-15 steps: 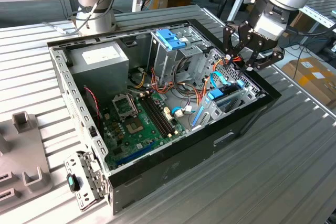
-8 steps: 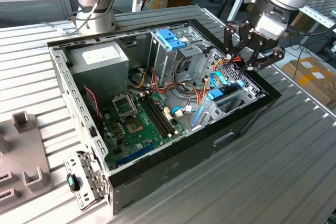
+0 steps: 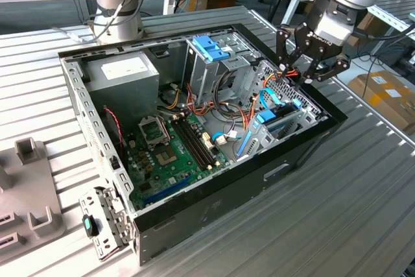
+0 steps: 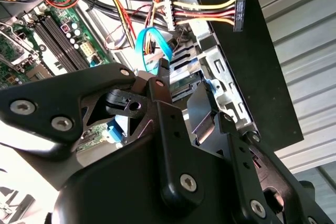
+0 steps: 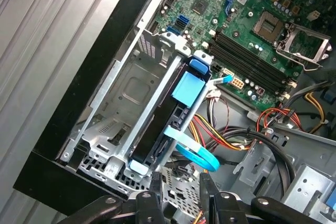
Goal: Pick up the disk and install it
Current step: 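Insert the second disk wire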
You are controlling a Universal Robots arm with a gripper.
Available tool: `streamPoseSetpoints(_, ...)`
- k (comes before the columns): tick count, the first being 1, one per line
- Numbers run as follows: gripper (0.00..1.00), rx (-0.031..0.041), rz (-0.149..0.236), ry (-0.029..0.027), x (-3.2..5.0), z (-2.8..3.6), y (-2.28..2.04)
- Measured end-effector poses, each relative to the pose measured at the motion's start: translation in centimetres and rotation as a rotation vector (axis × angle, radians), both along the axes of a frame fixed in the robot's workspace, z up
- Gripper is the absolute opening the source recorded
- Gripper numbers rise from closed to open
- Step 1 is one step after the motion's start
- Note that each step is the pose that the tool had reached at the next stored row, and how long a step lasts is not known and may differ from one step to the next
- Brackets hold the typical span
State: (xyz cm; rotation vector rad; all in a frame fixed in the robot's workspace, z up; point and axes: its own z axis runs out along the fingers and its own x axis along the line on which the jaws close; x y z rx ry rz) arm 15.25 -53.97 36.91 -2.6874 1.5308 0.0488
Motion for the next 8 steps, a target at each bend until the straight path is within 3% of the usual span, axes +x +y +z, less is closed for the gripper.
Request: streamPoseSetpoints(8, 0.42, 0.0001, 0.017, 0.0, 0.78, -0.01, 0.73)
